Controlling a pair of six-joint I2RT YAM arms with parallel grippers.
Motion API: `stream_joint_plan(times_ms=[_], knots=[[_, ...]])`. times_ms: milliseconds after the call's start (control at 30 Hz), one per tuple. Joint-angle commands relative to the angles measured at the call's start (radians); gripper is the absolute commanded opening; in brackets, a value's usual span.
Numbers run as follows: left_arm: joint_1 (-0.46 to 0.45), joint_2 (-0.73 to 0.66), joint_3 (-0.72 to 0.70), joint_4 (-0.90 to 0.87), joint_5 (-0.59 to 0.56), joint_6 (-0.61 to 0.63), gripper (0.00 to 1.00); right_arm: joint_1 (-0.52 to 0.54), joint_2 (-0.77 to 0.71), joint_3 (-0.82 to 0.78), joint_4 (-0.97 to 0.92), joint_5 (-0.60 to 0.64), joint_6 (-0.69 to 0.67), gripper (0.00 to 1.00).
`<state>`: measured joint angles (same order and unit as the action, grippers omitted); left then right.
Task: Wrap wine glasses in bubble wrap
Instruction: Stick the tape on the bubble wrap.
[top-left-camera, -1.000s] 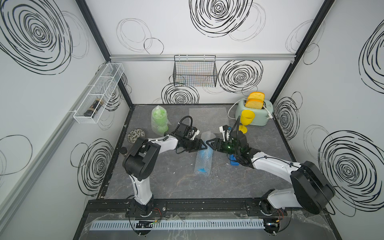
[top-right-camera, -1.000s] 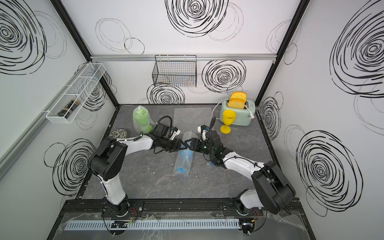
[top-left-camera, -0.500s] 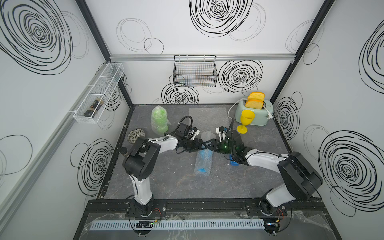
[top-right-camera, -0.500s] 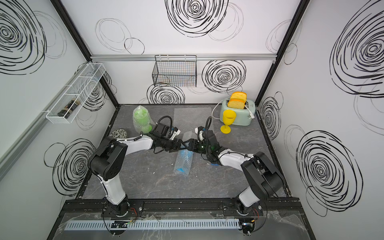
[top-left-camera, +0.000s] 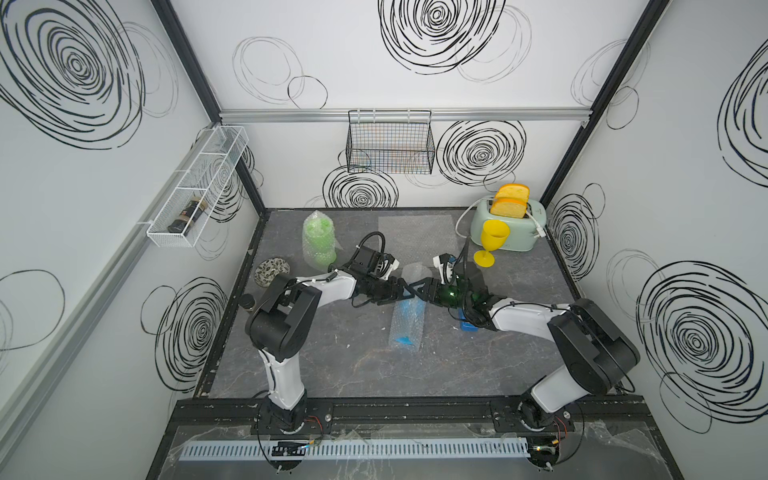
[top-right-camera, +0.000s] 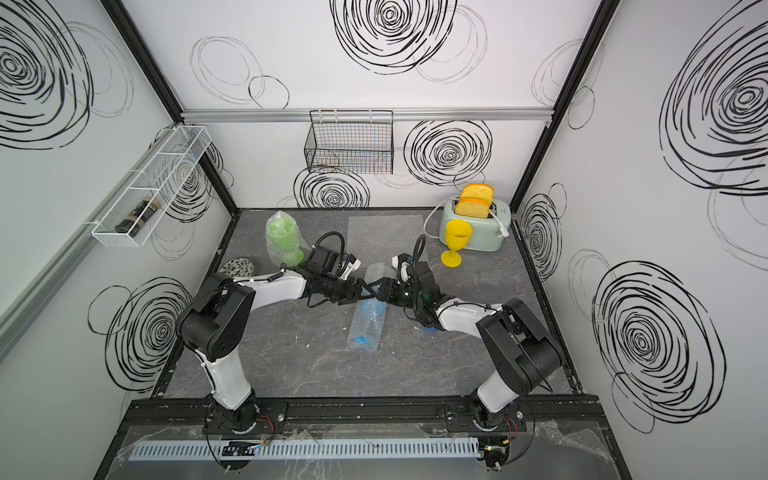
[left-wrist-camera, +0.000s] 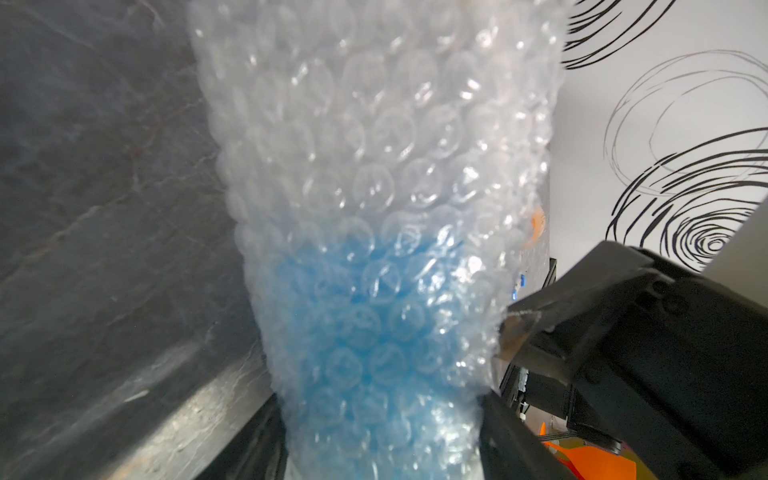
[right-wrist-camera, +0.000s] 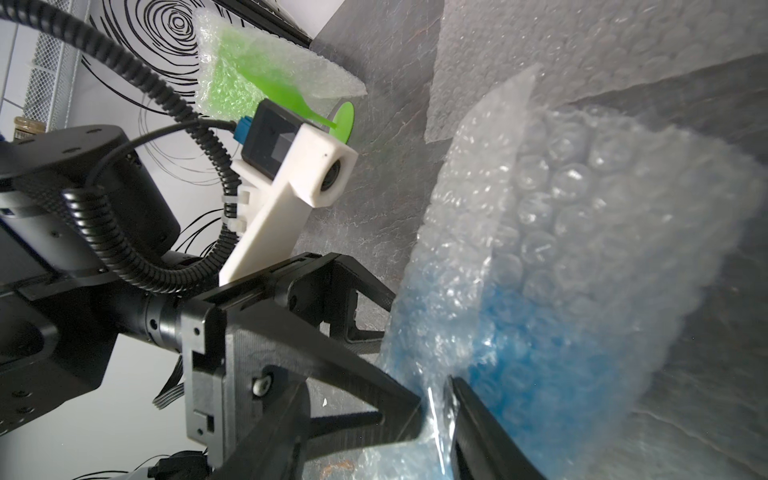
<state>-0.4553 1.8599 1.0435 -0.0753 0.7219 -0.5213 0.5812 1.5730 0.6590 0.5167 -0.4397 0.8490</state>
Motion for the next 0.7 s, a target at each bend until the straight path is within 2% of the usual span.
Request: stream_joint_plan(times_ms=[0, 667], knots=[[-0.009, 0.025, -0.025, -0.085, -0.031, 0.003, 0.71, -0.005, 0.018, -0.011, 0.012, 0.001, 0.004, 0.57], [0.013, 0.027, -0.029, -0.004, 0.097, -0.056, 0.78, -0.005, 0.051, -0.028, 0.034, -0.004, -0.008, 0.56]])
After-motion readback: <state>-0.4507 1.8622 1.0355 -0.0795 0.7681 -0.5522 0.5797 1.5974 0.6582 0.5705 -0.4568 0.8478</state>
